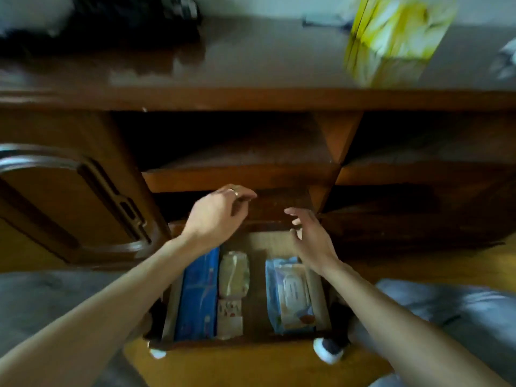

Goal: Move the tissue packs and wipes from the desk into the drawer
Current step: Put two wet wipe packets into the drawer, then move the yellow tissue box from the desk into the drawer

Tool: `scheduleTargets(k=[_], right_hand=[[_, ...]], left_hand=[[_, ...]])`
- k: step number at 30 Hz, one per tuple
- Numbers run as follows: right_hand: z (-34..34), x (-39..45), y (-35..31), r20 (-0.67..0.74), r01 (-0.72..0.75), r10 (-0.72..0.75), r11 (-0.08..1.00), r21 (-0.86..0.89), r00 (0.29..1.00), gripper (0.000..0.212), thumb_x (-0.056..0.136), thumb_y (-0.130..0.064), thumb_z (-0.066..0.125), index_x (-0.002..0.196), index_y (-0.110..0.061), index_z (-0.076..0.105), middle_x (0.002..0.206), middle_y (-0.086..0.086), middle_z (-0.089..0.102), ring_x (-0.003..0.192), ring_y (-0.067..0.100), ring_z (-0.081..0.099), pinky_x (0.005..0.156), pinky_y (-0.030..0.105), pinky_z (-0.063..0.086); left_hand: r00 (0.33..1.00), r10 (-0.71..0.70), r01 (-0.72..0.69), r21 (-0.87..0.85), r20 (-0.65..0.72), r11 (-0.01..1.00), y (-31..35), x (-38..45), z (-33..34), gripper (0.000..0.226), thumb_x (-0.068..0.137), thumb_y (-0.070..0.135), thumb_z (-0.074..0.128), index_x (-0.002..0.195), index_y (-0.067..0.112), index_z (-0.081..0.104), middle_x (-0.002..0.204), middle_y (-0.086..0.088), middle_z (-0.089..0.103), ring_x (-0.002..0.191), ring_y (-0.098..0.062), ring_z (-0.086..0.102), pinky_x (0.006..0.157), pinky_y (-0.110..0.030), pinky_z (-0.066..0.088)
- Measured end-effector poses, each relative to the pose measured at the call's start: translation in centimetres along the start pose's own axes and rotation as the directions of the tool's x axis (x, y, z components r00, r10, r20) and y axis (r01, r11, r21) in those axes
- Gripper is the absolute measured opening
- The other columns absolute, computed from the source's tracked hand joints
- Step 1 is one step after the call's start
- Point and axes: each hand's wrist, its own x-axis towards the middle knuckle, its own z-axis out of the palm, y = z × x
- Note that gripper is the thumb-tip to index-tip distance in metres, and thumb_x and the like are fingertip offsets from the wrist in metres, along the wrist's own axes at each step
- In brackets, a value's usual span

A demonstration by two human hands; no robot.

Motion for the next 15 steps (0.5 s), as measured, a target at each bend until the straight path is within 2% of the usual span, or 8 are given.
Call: scheduleTargets(k=[3, 5, 7, 10, 12, 15], right_hand=[[-5.9, 2.3, -5.6, -0.18, 0.215, -0.205, 0.976, 0.041, 0.962, 0.044, 0.093, -0.012, 0.058, 0.13, -0.037, 0.056, 0.123, -0.02, 0.059, 0.105, -0.002, 0.061, 0.078, 0.021, 0.056], [-10.2, 3.8, -9.4, -0.298, 0.321, -0.306, 0.947, 0.003, 0.904, 0.043, 0.092, -0.008, 0.062, 0.126, -0.033, 0.06, 0.113, -0.02, 0.063, 0.099, 0.0, 0.063, 0.078, 0.017, 0.056], [-14.1, 5.4, -13.0, -0.39, 0.402, -0.393, 0.913, -0.061, 0.833, 0.039, 0.091, -0.01, 0.06, 0.122, -0.033, 0.062, 0.11, -0.021, 0.065, 0.097, 0.0, 0.064, 0.077, 0.016, 0.054], [-18.7, 8.6, -16.9, -0.446, 0.439, -0.495, 0.869, -0.231, 0.746, 0.037, 0.089, -0.012, 0.058, 0.12, -0.032, 0.062, 0.108, -0.019, 0.067, 0.099, 0.001, 0.062, 0.073, 0.023, 0.053], [-20.9, 11.4, -18.0, -0.41, 0.373, -0.485, 0.869, -0.326, 0.772, 0.037, 0.089, -0.015, 0.059, 0.122, -0.031, 0.061, 0.111, -0.016, 0.067, 0.105, 0.006, 0.061, 0.071, 0.027, 0.053], [-22.9, 15.8, -17.0, -0.322, 0.179, -0.319, 0.901, -0.396, 0.892, 0.043, 0.093, -0.025, 0.061, 0.135, -0.028, 0.054, 0.131, -0.006, 0.062, 0.123, 0.018, 0.056, 0.08, 0.029, 0.047]], left_hand=[[0.936, 0.242, -0.228, 0.081, -0.256, 0.97, 2.4, 2.5, -7.7, 0.023, 0.097, 0.02, 0.058, 0.115, 0.03, 0.069, 0.111, 0.012, 0.069, 0.095, -0.006, 0.065, 0.08, -0.023, 0.055], [0.879, 0.315, -0.274, 0.163, -0.357, 0.948, 3.8, 4.5, -11.7, 0.022, 0.097, 0.017, 0.058, 0.11, 0.028, 0.071, 0.108, 0.011, 0.07, 0.096, -0.007, 0.064, 0.076, -0.025, 0.056], [0.862, 0.296, -0.233, 0.197, -0.411, 0.952, 4.7, 6.8, -14.7, 0.021, 0.094, 0.016, 0.06, 0.108, 0.028, 0.072, 0.107, 0.012, 0.07, 0.096, -0.01, 0.063, 0.074, -0.03, 0.056], [0.907, 0.206, -0.138, 0.204, -0.367, 0.969, 5.0, 10.7, -17.2, 0.022, 0.093, 0.02, 0.062, 0.11, 0.028, 0.072, 0.109, 0.007, 0.07, 0.102, -0.018, 0.063, 0.078, -0.036, 0.055], [0.938, 0.164, -0.099, 0.219, -0.304, 0.971, 4.6, 13.6, -17.7, 0.022, 0.092, 0.023, 0.062, 0.111, 0.028, 0.073, 0.109, 0.006, 0.068, 0.104, -0.02, 0.063, 0.08, -0.038, 0.055], [0.975, 0.1, -0.051, 0.237, -0.197, 0.97, 4.2, 17.8, -17.0, 0.025, 0.091, 0.029, 0.06, 0.113, 0.033, 0.071, 0.115, 0.007, 0.066, 0.111, -0.018, 0.06, 0.085, -0.037, 0.054]])
